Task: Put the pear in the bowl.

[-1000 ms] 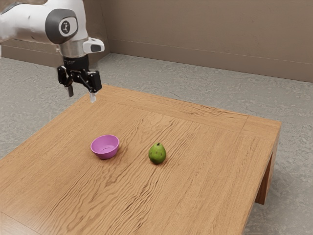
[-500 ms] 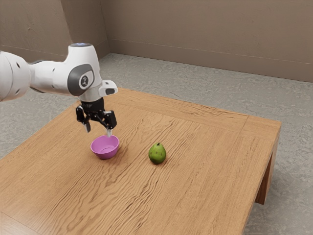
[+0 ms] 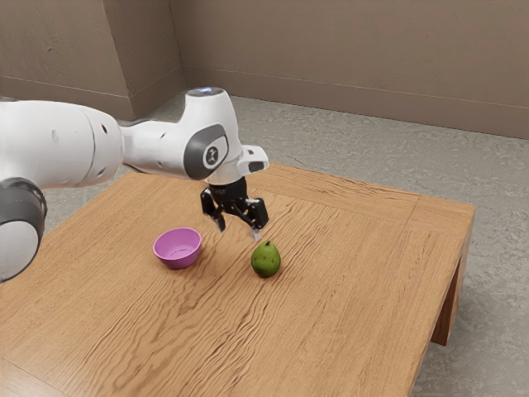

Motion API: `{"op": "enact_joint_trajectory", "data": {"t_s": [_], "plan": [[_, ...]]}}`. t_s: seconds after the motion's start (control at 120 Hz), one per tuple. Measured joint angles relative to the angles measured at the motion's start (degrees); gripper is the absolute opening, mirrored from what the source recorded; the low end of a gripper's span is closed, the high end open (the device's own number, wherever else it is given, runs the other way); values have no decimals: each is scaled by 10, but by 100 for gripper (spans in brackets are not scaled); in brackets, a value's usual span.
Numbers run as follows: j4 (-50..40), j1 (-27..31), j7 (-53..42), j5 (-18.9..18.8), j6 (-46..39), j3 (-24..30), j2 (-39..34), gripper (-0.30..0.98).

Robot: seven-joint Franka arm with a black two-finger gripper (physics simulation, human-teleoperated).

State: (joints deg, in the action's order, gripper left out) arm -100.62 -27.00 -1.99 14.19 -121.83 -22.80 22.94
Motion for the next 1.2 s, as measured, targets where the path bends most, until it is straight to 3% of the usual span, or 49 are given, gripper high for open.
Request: {"op": "enact_joint_trajectory", "data": {"t_s": [0.492,1.2], "plan": [[78,-3,3,47,-4,6,100,69],[85,-3,-6,88,-22,6,146,68]]}}
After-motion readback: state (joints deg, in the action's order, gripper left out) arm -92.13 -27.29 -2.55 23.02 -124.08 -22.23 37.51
